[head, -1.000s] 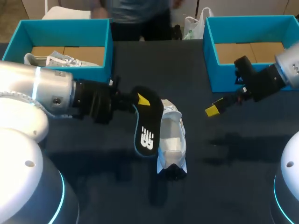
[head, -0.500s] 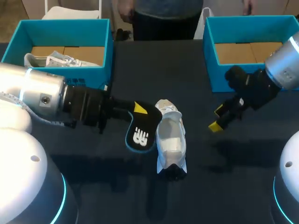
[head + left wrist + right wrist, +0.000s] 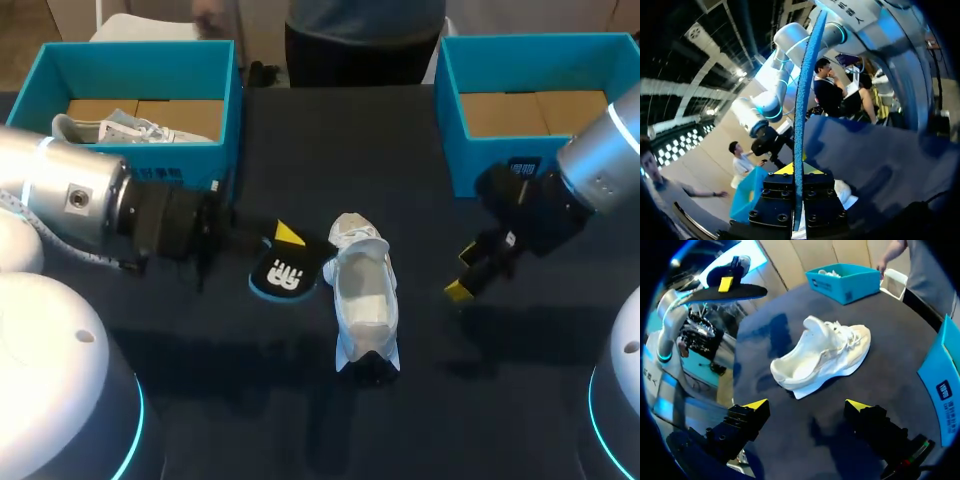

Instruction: Take the shoe out of the shoebox, open the shoe tongue, remove and reinsert the insole, then place the shoe into the shoebox

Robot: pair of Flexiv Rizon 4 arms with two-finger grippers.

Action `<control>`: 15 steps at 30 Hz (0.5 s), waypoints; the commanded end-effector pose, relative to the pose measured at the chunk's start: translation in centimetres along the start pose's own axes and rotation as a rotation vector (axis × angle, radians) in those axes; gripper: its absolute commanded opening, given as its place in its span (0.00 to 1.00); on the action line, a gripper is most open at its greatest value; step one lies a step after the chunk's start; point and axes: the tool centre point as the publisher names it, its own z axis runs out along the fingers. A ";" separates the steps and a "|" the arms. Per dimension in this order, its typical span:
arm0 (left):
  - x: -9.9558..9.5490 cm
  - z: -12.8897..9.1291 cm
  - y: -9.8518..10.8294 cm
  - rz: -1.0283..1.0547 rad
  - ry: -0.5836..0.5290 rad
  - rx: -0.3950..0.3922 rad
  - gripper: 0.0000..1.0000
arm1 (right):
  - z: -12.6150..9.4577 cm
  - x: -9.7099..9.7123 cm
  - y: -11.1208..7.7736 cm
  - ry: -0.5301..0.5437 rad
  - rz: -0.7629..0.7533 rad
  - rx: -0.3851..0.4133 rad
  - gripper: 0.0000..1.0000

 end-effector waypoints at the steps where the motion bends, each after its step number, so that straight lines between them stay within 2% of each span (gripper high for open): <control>1: 1.4 1.5 -0.1 -0.094 -0.019 0.005 0.00 | 2.1 0.3 0.7 -0.013 -0.032 0.067 1.00; 3: 2.1 1.9 -0.1 -0.140 -0.022 0.014 0.00 | 3.1 0.1 0.2 -0.017 -0.032 0.115 1.00; 6: 2.9 2.4 -0.1 -0.179 -0.030 0.020 0.00 | 4.3 0.0 -0.5 -0.020 -0.059 0.138 1.00; 8: 3.3 2.7 -0.2 -0.194 -0.032 0.031 0.00 | 4.8 0.1 -0.9 -0.021 -0.075 0.131 1.00; 13: 3.8 3.8 0.1 -0.241 -0.054 0.025 0.00 | 6.2 -0.2 -1.7 -0.021 -0.068 0.179 1.00; 15: 4.1 4.4 0.3 -0.240 -0.046 0.034 0.00 | 6.8 -0.4 -2.1 -0.015 -0.066 0.167 1.00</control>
